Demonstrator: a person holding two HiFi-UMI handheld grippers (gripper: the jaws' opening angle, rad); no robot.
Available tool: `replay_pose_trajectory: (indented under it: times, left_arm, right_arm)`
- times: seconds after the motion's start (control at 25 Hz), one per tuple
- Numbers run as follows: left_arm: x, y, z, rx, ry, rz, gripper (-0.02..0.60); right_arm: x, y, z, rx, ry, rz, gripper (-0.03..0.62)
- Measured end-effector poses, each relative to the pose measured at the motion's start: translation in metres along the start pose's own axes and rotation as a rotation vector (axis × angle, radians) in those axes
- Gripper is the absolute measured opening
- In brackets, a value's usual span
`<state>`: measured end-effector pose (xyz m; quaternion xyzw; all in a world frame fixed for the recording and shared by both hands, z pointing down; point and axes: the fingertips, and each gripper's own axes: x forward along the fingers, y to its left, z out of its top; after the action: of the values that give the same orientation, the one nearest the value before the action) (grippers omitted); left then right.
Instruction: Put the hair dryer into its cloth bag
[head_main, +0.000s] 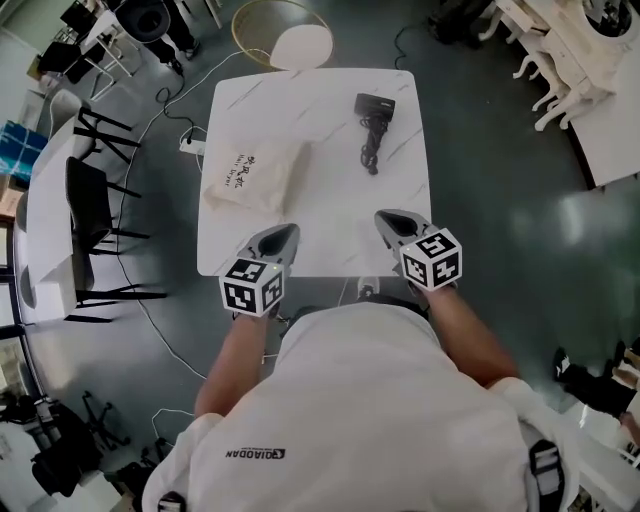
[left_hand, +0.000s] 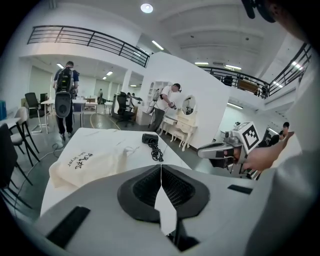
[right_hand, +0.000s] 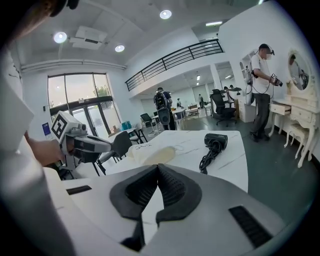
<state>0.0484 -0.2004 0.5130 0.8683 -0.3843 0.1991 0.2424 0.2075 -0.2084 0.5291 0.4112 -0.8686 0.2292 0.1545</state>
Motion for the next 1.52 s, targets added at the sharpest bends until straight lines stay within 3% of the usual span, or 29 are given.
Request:
replay_pose_trajectory:
  times: [0.32, 0.64, 0.84, 1.52]
  left_arm:
    - [0.017, 0.021, 0.016, -0.034, -0.01, 0.098, 0.029]
    - [0.024, 0.062, 0.001, -0.054, 0.059, 0.072, 0.029]
    - [0.022, 0.089, 0.007, -0.042, 0.08, 0.036, 0.029]
    - [-0.002, 0.157, -0.012, -0.154, 0.091, 0.105, 0.029]
  right_arm:
    - [0.029, -0.061, 0.0, 0.043, 0.022, -0.044, 0.021]
    - [0.071, -0.082, -0.003, 0.098, 0.07, -0.12, 0.022]
    - [0.091, -0.103, -0.001, 0.117, 0.092, -0.241, 0.025]
    - [0.197, -0.224, -0.01, 0.295, 0.191, -0.565, 0.223]
